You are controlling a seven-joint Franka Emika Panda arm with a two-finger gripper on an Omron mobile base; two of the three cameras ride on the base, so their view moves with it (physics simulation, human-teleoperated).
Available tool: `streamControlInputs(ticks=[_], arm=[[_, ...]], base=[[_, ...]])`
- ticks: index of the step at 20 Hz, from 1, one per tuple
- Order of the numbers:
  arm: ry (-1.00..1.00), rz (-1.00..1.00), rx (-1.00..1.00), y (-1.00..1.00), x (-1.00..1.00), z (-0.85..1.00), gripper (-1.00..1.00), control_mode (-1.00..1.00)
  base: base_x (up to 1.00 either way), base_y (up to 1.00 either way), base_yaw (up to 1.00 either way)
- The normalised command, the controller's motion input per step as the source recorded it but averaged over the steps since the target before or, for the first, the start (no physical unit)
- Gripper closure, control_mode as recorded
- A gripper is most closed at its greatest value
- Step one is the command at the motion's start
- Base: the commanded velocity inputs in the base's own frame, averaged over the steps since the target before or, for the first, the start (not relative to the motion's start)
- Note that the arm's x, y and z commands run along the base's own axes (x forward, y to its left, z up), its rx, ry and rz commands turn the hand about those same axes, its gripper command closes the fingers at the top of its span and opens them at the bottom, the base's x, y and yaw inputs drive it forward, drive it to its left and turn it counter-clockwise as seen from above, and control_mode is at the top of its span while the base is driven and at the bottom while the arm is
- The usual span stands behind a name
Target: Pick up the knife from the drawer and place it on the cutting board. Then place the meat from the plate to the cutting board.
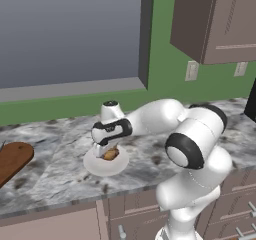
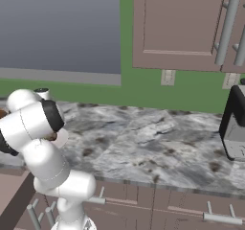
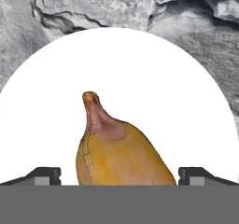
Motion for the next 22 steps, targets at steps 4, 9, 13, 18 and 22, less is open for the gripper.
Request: streamControlInputs(ticks=[4, 9, 13, 18, 22], arm=[[0.0, 0.0, 0.0, 0.0, 0.01, -0.11, -1.0, -1.0], [0.0, 0.05, -0.02, 0.0, -0.3, -0.13, -1.0, -1.0], [0.0, 0.03, 0.0, 0.0, 0.0, 0.0, -1.0, -1.0], [0.0, 0.05, 0.0, -0.08, 0.0, -0.12, -1.0, -1.0], [0.0, 0.06, 0.0, -0.02, 0.0, -0.05, -1.0, -1.0]], base=[[0.0, 0.0, 0.0], [0.0, 0.0, 0.0], [0.0, 0.0, 0.0], [0.0, 0.0, 0.0], [0.0, 0.0, 0.0]])
